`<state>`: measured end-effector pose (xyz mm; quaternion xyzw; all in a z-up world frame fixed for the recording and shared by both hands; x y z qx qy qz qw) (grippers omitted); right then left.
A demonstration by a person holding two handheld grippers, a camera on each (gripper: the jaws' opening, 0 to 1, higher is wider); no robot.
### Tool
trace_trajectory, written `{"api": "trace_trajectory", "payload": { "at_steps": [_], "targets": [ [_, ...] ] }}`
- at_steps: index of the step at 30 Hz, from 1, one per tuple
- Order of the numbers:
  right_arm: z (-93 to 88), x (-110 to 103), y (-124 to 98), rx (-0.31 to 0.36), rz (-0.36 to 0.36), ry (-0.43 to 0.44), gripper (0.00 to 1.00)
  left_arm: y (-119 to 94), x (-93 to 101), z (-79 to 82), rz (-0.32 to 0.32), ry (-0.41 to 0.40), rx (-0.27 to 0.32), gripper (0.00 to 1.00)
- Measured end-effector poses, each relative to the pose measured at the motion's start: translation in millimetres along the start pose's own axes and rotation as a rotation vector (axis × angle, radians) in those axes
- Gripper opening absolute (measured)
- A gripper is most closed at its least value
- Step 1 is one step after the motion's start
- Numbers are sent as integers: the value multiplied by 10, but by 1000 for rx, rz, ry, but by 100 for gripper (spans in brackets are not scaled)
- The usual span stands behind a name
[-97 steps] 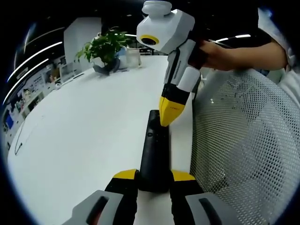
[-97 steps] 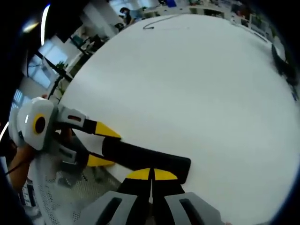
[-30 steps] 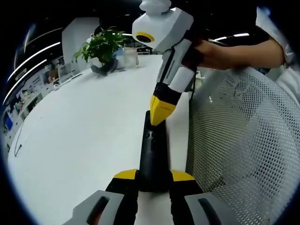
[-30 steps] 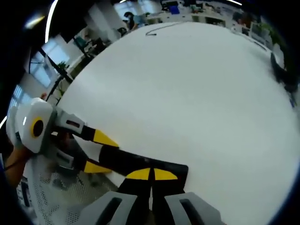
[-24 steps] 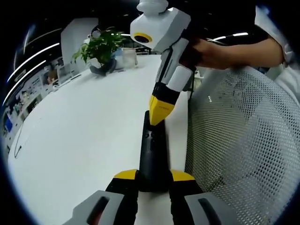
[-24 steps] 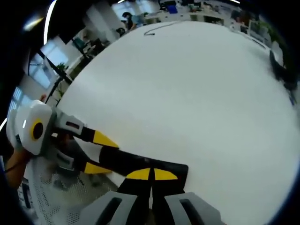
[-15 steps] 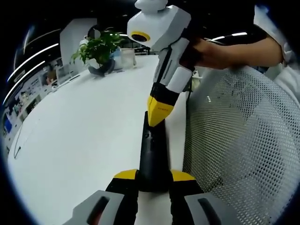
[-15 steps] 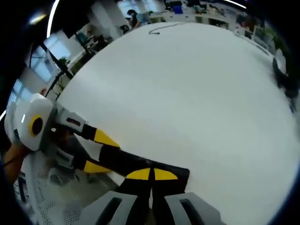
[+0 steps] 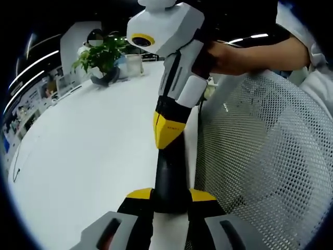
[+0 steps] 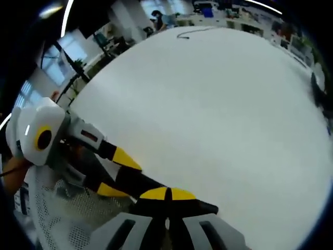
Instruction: Press the specified remote control buttons in sequence, fully releasing each button before pressing the next.
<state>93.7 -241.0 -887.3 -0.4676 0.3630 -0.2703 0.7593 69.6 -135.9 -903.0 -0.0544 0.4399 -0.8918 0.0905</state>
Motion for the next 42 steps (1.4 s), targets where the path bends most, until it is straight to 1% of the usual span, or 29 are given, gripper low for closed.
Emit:
{"api": "trace_trajectory", "payload": {
  "at_steps": [8,14,27,28,29,31,33,34,35,38,40,42],
  "targets": [
    [-4,-34,2,4,-10,-53,0,9,-4,3,-3,7,0,24],
    [-5,-63,19,-5,-31,-113,0,8,-4,7,-5,6,0,24],
    [1,-70,35,-15,-56,-159,0,4,-15,3,-7,4,2,24],
    [2,-66,34,-13,-54,-151,0,5,-16,3,-7,4,3,24],
    [0,-67,31,0,-31,-90,0,3,-12,-1,-4,7,5,24],
    [-3,-20,20,40,24,5,0,-1,-18,-9,7,9,6,24],
    [-8,10,7,38,60,72,0,1,-19,-8,9,2,7,24],
    [-14,15,0,25,65,79,0,2,-19,-8,9,1,7,24],
    [-6,27,-9,20,58,68,0,3,-22,-7,11,0,7,24],
    [29,46,-48,62,30,68,0,5,-60,-11,23,-12,6,24],
    [38,62,-63,70,35,86,0,3,-66,-13,26,-16,6,24],
    [50,79,-52,79,65,118,0,2,-62,-15,27,-19,6,24]
  ]
}}
Point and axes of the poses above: the point that each gripper's makers call its tool centre point, and the gripper's own axes: y roughly forward along the fingers, x roughly to its right, z roughly out of its top, the point moved 6 cm from there along -y, roughly backward along the fingers, and after that the axes turned 8 degrees about -x, right-handed, at the moved point
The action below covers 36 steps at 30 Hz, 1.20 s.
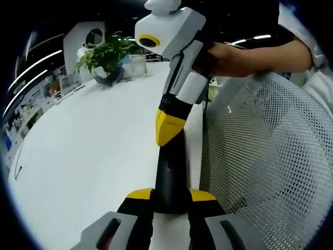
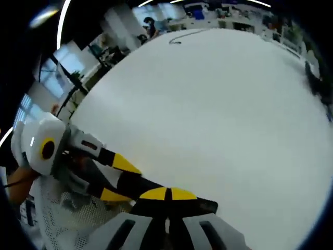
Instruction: Press the specified remote control buttons in sequence, fully releasing each button before pressing the next.
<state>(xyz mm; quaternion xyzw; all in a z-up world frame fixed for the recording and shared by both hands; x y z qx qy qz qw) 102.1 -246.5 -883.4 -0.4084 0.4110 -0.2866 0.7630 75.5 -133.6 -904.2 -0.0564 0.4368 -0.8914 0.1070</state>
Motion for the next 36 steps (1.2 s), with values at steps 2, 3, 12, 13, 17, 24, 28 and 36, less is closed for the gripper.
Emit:
{"api": "trace_trajectory", "payload": {
  "at_steps": [2,3,12,13,17,24,28,36],
  "targets": [
    [9,-23,8,11,46,41,0,0,1,1,0,1,0,24],
    [13,-45,9,17,81,59,0,-1,1,1,0,1,-1,24],
    [-33,-70,71,-16,112,99,0,-6,15,4,7,4,-9,24],
    [-39,-76,76,-20,109,98,0,-6,12,2,5,4,-9,24],
    [-46,-81,80,-26,96,86,0,-5,20,5,1,6,-10,23],
    [-43,-60,74,-42,105,121,0,-2,32,19,-2,7,-16,23],
    [-20,-34,84,-55,103,127,0,-2,32,23,-3,7,-16,23],
    [-15,-47,92,-47,68,91,0,1,26,31,-3,8,-14,23]
  ]
}}
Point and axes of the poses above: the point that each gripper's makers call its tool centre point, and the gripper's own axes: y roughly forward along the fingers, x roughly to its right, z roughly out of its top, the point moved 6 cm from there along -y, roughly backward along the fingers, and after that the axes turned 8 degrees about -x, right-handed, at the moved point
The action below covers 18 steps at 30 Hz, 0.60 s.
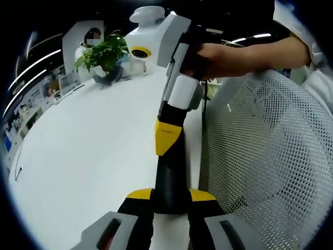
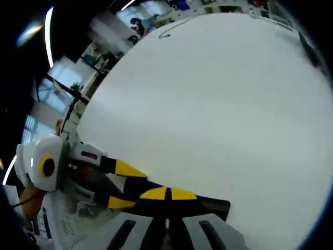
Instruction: Press the specified remote control buttons in sequence, fully releasing each button before pressing the next.
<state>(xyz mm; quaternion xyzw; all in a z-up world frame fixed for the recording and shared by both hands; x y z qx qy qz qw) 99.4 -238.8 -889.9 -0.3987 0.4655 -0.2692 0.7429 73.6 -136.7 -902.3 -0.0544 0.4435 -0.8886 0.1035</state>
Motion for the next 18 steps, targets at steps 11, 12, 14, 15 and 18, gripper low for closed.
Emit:
{"api": "trace_trajectory", "payload": {
  "at_steps": [11,12,14,15,18],
  "targets": [
    [-6,38,-53,12,123,157,0,5,1,8,6,-3,6,24],
    [11,35,-72,34,133,167,0,5,2,8,6,-3,6,24],
    [14,51,-102,49,130,173,0,3,2,8,7,-7,6,24],
    [16,71,-118,60,121,182,0,3,0,8,8,-9,7,25],
    [29,114,-138,77,118,199,0,5,1,8,10,-15,6,25]
  ]
}}
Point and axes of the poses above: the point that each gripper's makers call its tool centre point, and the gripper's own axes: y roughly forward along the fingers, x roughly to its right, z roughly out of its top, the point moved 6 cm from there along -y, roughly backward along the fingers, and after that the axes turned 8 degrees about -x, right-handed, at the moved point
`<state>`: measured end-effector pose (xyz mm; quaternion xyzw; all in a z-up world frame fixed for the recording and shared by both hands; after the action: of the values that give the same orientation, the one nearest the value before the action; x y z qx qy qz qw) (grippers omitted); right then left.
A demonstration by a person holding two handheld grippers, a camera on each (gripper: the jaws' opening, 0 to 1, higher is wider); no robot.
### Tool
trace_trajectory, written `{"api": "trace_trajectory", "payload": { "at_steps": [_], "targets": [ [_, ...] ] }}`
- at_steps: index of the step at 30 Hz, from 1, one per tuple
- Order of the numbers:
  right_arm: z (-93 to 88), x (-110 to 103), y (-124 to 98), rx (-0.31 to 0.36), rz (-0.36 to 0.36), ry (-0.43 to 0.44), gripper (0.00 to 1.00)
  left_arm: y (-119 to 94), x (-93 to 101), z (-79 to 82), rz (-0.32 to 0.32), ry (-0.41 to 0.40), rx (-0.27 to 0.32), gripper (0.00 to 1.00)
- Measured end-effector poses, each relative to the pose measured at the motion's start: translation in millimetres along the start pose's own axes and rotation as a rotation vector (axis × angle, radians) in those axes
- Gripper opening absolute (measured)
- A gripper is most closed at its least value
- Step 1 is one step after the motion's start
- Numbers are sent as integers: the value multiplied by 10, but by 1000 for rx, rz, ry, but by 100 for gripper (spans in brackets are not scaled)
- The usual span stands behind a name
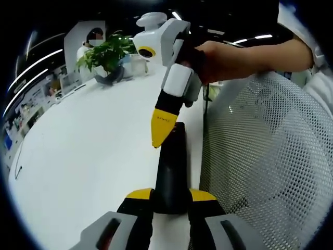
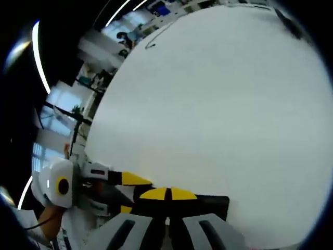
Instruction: Press the specified remote control buttons in sequence, fully releasing each button before pressing the next.
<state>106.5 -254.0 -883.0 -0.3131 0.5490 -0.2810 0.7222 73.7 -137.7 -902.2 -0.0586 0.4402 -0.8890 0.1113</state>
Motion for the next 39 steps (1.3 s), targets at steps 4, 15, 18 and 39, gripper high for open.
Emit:
{"api": "trace_trajectory", "payload": {
  "at_steps": [4,15,18,39],
  "targets": [
    [7,28,2,-29,-9,12,0,0,-1,1,-4,1,-4,25],
    [-138,-25,19,-89,-18,-7,0,-13,-25,-15,17,-18,1,24],
    [-108,-39,16,-67,1,-7,0,-13,-30,-20,19,-17,4,24],
    [-102,-33,68,-98,-15,-65,0,-2,-55,-22,28,-28,9,25]
  ]
}}
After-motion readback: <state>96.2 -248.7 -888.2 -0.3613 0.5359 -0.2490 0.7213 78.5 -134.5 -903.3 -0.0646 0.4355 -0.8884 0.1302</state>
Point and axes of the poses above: the point that each gripper's makers call its tool centre point, and the gripper's own axes: y roughly forward along the fingers, x roughly to its right, z roughly out of its top, the point moved 6 cm from there along -y, roughly backward along the fingers, and after that the axes turned 8 degrees about -x, right-handed, at the moved point
